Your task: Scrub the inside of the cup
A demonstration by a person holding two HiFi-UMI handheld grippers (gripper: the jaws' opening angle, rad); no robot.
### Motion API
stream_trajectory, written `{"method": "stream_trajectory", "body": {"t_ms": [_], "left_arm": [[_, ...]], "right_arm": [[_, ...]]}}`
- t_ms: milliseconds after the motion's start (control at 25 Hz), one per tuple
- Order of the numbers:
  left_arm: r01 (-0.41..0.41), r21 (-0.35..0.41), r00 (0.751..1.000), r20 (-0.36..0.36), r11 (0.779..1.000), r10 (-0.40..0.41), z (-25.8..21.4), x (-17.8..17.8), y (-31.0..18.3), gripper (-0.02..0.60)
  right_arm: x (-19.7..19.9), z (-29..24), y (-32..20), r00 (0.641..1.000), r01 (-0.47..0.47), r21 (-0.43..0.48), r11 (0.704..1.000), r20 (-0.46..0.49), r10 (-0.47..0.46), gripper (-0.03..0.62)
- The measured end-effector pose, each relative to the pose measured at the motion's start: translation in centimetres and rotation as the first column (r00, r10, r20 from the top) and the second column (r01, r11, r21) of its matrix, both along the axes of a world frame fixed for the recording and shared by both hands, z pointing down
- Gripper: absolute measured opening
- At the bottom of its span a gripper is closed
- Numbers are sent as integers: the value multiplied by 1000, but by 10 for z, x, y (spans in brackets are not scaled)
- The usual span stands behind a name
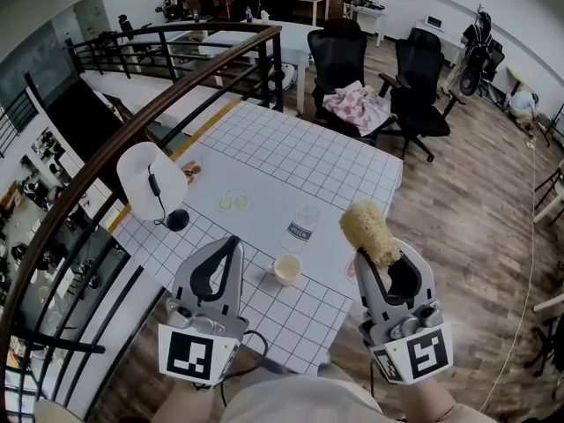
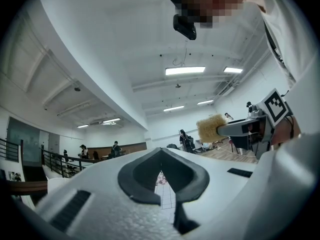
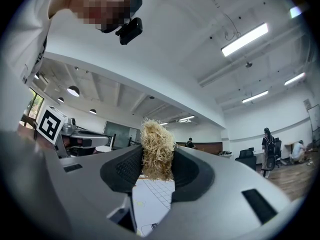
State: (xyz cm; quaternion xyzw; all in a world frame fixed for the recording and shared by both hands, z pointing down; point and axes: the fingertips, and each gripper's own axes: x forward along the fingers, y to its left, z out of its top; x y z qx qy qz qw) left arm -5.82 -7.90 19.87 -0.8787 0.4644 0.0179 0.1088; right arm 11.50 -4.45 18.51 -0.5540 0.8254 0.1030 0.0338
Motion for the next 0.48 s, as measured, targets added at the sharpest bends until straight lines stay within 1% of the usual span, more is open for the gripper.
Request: {"method": "stream_trajectory", "body": {"t_ms": [200, 360, 400, 480], "left_arm": [[-10, 17, 1000, -5, 1000, 10, -3, -7, -8, 14], [-8, -14, 1000, -4, 1000, 8, 5, -6, -11, 14], [-8, -11, 1000, -4, 1000, 7, 6, -6, -11, 14], [-9, 22, 1000, -4, 1000, 10, 2, -6, -12, 14]], "right_arm": [[-13, 1, -8, 1000, 20, -24, 1000, -1, -20, 153], [-14, 4, -10, 1000, 26, -32, 999, -6, -26, 153], [-14, 4, -11, 1000, 27, -33, 999, -8, -28, 153], [-13, 5, -12, 1000, 28, -33, 999, -13, -28, 153]]}}
